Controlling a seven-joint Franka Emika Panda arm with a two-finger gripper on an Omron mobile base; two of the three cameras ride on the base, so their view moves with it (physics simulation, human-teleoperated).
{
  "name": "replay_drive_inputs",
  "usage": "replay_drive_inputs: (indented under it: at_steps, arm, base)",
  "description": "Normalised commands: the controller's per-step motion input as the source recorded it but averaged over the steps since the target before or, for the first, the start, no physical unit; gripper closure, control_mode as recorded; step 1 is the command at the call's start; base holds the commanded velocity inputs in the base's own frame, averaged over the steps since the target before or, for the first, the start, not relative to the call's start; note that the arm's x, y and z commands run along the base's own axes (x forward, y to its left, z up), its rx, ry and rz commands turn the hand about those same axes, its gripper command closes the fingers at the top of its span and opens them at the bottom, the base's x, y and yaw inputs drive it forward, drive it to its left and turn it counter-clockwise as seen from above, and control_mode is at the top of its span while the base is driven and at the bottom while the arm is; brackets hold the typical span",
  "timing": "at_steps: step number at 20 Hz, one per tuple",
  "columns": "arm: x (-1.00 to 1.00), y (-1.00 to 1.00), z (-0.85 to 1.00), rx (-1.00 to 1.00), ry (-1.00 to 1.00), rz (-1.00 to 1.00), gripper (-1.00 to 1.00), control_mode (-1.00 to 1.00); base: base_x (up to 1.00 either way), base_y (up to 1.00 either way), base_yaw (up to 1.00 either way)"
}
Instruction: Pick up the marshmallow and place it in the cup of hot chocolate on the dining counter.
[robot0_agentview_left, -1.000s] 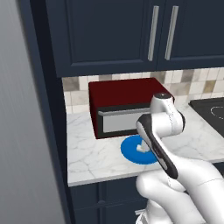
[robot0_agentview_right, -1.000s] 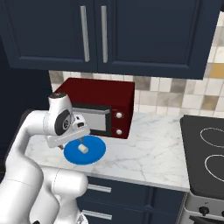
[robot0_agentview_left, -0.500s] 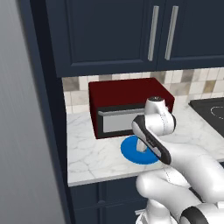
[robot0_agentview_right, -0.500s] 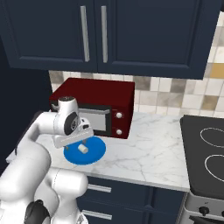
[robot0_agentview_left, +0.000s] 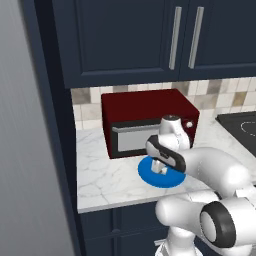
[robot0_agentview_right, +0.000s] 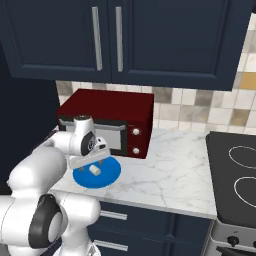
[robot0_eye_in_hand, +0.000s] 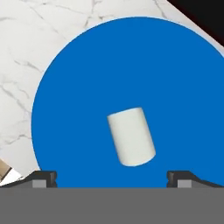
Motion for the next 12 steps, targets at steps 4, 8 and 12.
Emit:
replay_drive_inputs:
  at_steps: [4, 8, 12]
  arm:
    - [0.38, 0.00, -0.33, 0.00, 0.00, 0.00, -1.00, -1.00]
    - [0.23, 0.00, -0.36, 0.00, 0.04, 0.00, -1.00, -1.00]
    - [0.16, 0.00, -0.28, 0.00, 0.03, 0.01, -1.00, -1.00]
  base:
    - [0.00, 0.00, 0.00]
    - [0.00, 0.00, 0.00]
    - [0.00, 0.00, 0.00]
